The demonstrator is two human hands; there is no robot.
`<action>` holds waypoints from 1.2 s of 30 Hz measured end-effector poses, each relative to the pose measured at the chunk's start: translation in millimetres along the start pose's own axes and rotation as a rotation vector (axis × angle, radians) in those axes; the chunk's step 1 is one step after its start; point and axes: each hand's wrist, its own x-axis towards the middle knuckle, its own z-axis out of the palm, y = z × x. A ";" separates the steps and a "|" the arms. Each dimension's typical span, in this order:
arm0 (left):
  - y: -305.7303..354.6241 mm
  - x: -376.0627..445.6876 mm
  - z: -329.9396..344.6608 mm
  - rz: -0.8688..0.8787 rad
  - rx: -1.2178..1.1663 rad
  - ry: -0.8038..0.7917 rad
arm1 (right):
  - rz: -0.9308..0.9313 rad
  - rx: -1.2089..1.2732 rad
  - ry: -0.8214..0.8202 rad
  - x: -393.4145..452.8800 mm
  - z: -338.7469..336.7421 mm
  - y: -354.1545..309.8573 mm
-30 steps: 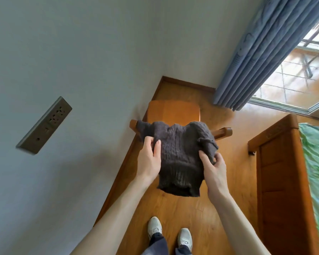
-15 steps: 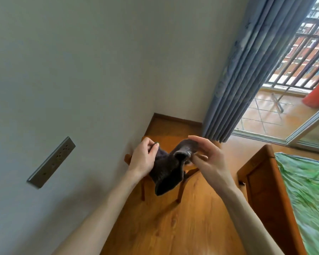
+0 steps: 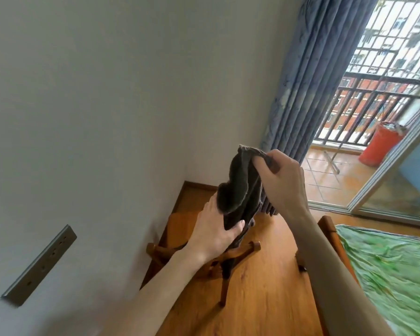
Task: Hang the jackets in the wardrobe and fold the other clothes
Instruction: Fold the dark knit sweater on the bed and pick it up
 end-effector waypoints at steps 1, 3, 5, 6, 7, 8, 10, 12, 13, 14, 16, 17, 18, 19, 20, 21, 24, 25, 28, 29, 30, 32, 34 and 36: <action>2.5 4.6 4.3 0.022 0.012 0.083 | 0.002 0.007 0.006 2.0 -6.8 -2.5; 8.5 13.7 4.5 -0.026 -0.112 0.150 | 0.014 0.001 0.043 6.4 -25.1 -5.8; 17.2 23.5 -1.6 -0.072 -0.279 0.132 | 0.028 -0.018 0.090 12.2 -47.4 -1.3; 22.2 29.4 -5.8 -0.078 -0.330 0.134 | 0.032 -0.030 0.104 14.1 -59.2 1.6; 27.3 35.9 -9.9 -0.081 -0.362 0.140 | 0.033 -0.044 0.117 16.4 -70.6 6.9; 33.1 42.5 -14.1 -0.084 -0.382 0.146 | 0.033 -0.065 0.128 18.2 -81.3 11.5; 46.3 58.7 -18.4 -0.062 -0.430 0.130 | 0.053 -0.115 0.131 18.9 -102.6 18.8; 54.5 75.2 -21.7 -0.044 -0.458 0.132 | 0.077 -0.116 0.101 15.1 -115.2 18.2; 61.7 83.7 -21.0 -0.026 -0.475 0.133 | 0.086 -0.145 0.108 12.1 -123.9 18.9; 68.7 92.1 -19.1 -0.010 -0.486 0.133 | 0.085 -0.190 0.130 8.7 -133.5 18.4; 86.8 104.9 -13.3 0.024 -0.502 0.118 | 0.072 -0.279 0.191 2.1 -154.4 16.6; 98.2 109.1 -9.4 0.050 -0.505 0.104 | 0.075 -0.323 0.224 -1.1 -166.2 16.1; 109.8 112.7 -4.8 0.077 -0.502 0.088 | 0.084 -0.366 0.254 -4.5 -178.9 15.1; 121.2 115.5 1.4 0.108 -0.498 0.074 | 0.097 -0.405 0.284 -8.7 -192.3 14.5; 132.2 118.4 8.6 0.140 -0.491 0.064 | 0.108 -0.432 0.313 -13.1 -206.7 14.2; 143.4 120.9 16.3 0.177 -0.483 0.058 | 0.113 -0.451 0.342 -17.7 -221.6 14.5; 178.7 124.0 43.4 0.263 -0.465 0.025 | 0.140 -0.471 0.401 -31.8 -269.0 17.8; 191.2 123.0 53.0 0.289 -0.463 0.012 | 0.147 -0.471 0.417 -36.5 -284.3 18.3; 230.2 116.9 83.8 0.358 -0.485 -0.024 | 0.136 -0.474 0.455 -51.9 -328.6 21.2; 243.0 114.5 94.0 0.376 -0.489 -0.043 | 0.136 -0.477 0.465 -57.7 -342.7 21.6; 254.9 112.3 103.9 0.393 -0.486 -0.065 | 0.139 -0.488 0.472 -63.5 -357.4 23.7; 277.7 110.1 123.6 0.434 -0.476 -0.100 | 0.150 -0.539 0.484 -76.5 -387.2 24.3; 299.8 109.5 142.2 0.473 -0.476 -0.126 | 0.139 -0.583 0.488 -90.5 -418.3 24.0; 322.4 109.0 161.8 0.504 -0.478 -0.158 | 0.151 -0.559 0.455 -105.5 -448.4 20.9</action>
